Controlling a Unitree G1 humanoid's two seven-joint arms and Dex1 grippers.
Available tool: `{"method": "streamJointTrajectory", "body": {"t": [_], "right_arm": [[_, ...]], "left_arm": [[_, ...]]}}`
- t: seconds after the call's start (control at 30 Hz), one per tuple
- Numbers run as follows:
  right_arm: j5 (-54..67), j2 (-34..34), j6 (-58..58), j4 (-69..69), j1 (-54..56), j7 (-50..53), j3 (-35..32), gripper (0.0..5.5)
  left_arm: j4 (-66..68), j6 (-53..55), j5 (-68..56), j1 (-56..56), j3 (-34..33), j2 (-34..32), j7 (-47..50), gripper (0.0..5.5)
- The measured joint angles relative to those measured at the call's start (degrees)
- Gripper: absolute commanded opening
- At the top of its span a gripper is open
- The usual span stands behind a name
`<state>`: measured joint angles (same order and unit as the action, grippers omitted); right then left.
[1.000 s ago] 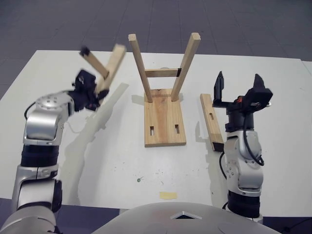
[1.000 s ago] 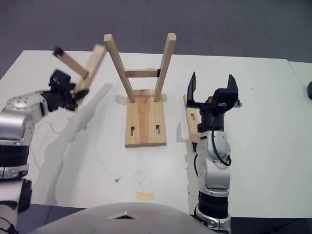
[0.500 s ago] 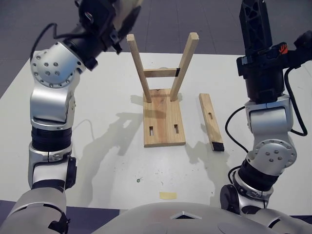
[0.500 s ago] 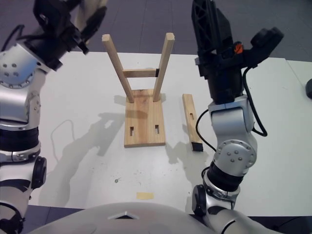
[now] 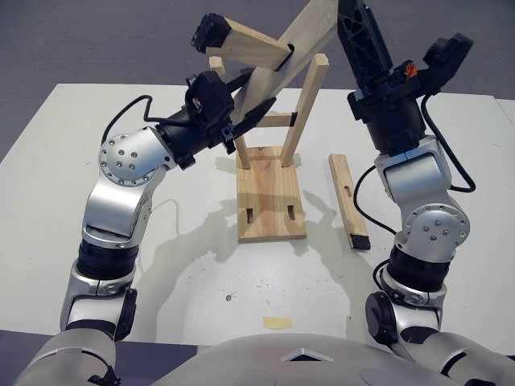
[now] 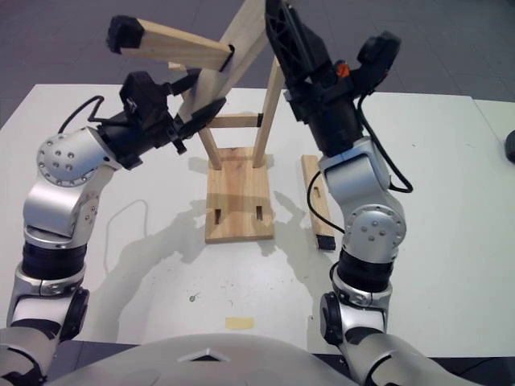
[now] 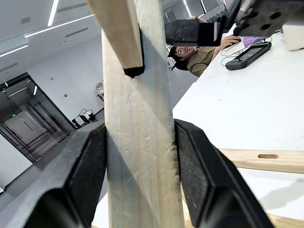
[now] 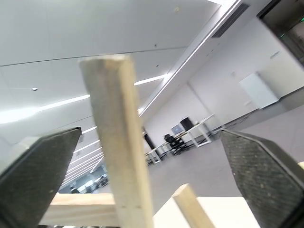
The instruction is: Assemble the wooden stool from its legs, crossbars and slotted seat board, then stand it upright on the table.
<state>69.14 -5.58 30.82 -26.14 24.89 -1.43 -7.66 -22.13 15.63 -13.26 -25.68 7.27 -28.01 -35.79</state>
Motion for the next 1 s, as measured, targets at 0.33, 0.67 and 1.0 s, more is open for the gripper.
{"method": "streamJointTrajectory", "body": {"t": [0.33, 0.67, 1.0], "right_arm": [[2.5, -1.0, 3.1, -1.3, 0.0, -1.2, 2.9, 3.26], [4.0, 1.6, 2.0, -3.7, -4.4, 1.6, 3.0, 1.71], [-0.5, 3.0, -1.6, -5.1, -6.1, 5.5, 3.5, 1.04]], "left_arm": [[-4.1, 1.5, 0.7, 3.2, 1.3, 0.3, 0.2, 2.06], [-4.2, 1.5, 0.7, 3.2, 1.9, 0.3, -0.6, 2.06], [-4.7, 0.2, 2.0, 3.7, 2.5, 0.2, 0.0, 2.05]]}}
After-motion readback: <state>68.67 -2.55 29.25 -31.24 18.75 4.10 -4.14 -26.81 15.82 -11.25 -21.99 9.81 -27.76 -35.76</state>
